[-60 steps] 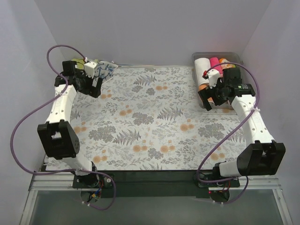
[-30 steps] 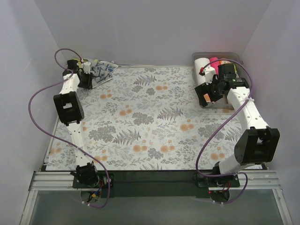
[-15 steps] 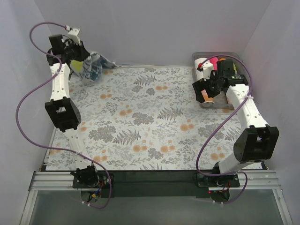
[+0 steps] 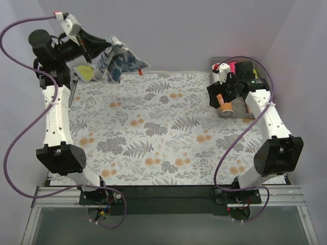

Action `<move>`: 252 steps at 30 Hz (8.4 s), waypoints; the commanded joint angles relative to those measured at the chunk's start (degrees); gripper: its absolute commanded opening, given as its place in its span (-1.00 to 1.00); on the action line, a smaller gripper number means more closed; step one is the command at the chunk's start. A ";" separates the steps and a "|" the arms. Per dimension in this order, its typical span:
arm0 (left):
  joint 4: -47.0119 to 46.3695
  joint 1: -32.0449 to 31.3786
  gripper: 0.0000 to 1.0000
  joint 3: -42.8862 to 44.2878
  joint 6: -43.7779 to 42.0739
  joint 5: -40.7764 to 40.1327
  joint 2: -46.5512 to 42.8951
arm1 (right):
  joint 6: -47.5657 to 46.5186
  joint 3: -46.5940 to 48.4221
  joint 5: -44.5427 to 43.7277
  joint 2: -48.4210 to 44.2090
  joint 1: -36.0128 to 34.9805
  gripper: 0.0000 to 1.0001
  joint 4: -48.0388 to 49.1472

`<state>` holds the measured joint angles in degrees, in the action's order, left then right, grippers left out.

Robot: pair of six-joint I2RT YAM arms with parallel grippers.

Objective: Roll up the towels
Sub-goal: Move the towel to the center of the board, then flatten the towel

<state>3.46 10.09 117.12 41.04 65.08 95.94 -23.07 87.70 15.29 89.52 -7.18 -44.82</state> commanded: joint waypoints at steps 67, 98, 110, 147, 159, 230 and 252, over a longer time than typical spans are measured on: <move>53.84 -12.72 0.39 -60.87 -78.82 -23.42 -21.76 | 20.07 14.35 11.08 18.77 -12.95 -0.97 11.77; 17.28 -45.95 -0.06 -65.70 -69.77 -31.94 -0.15 | 19.91 6.78 4.75 9.45 -8.47 -0.97 13.27; 42.93 -41.91 -1.00 -59.67 -72.69 -17.29 -16.74 | 18.68 2.92 3.17 0.33 -8.20 -0.97 10.01; 31.60 -36.97 0.23 -36.89 -24.79 -52.31 6.18 | 24.91 4.67 -1.84 18.15 -8.11 -0.97 15.20; 31.43 -41.46 0.24 -32.92 -18.10 -61.92 12.96 | 24.92 3.27 -2.28 17.36 -7.59 -0.97 15.20; 31.08 -7.72 -0.86 -43.93 -38.13 -36.26 -15.11 | 30.89 1.05 -8.08 7.84 -5.39 -0.97 11.06; 37.67 -9.20 -0.08 -36.52 -43.41 -26.74 4.43 | 10.95 -0.15 6.16 18.58 -9.51 -0.53 8.34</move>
<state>39.42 6.46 83.90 0.32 39.59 102.59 -6.55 89.82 18.57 107.70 -14.94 -34.96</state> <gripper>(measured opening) 0.457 0.240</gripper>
